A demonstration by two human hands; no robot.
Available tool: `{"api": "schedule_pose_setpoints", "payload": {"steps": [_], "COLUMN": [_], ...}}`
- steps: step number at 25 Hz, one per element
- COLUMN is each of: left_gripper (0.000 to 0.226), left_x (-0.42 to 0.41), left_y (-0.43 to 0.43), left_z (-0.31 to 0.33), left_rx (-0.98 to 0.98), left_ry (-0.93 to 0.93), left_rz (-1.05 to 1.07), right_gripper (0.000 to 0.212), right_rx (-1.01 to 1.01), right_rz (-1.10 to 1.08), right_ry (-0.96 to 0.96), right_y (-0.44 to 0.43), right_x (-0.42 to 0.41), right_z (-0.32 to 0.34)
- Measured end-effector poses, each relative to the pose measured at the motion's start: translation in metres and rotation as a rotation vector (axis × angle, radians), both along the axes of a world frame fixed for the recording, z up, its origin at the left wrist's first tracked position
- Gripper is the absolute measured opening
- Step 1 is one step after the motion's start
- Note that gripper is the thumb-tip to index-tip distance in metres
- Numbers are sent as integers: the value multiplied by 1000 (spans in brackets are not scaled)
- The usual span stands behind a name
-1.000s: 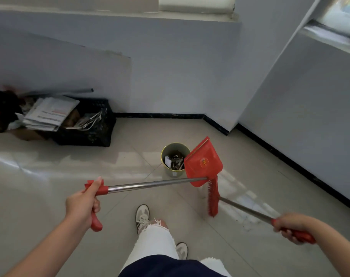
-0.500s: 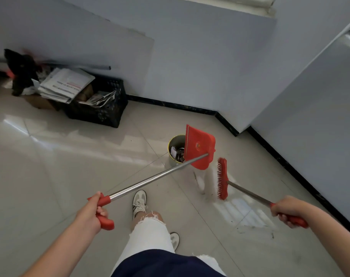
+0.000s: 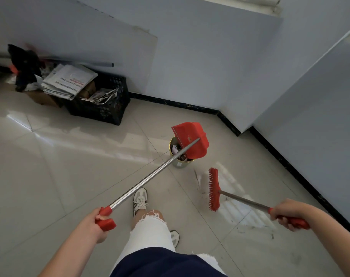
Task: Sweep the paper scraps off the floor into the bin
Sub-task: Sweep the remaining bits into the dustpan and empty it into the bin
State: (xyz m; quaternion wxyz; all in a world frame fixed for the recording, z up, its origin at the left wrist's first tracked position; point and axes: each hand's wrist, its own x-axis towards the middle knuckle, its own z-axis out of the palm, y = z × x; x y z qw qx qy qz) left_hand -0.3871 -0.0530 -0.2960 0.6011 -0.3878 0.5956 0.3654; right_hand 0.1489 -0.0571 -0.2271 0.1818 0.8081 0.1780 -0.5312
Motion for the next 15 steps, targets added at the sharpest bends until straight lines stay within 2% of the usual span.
{"api": "schedule_pose_setpoints", "payload": {"steps": [4, 8, 10, 13, 15], "left_gripper": [33, 32, 30, 27, 34], "left_x": [-2, -5, -11, -16, -8], "left_y": [-16, -5, 11, 48, 76], "left_z": [-17, -12, -2, 33, 69], "left_rx": [-6, 141, 263, 455, 592], "left_ry": [-62, 47, 183, 504, 736], "left_rz": [20, -90, -212, -430, -662], "right_gripper": [10, 12, 13, 15, 15], "right_rx": [-8, 7, 21, 42, 68], "right_rz": [0, 4, -14, -62, -112], "right_ry": [10, 13, 9, -3, -7], "right_y": [-2, 0, -2, -15, -27], "right_x": [-5, -5, 1, 11, 19], "right_z": [-9, -5, 0, 4, 5]}}
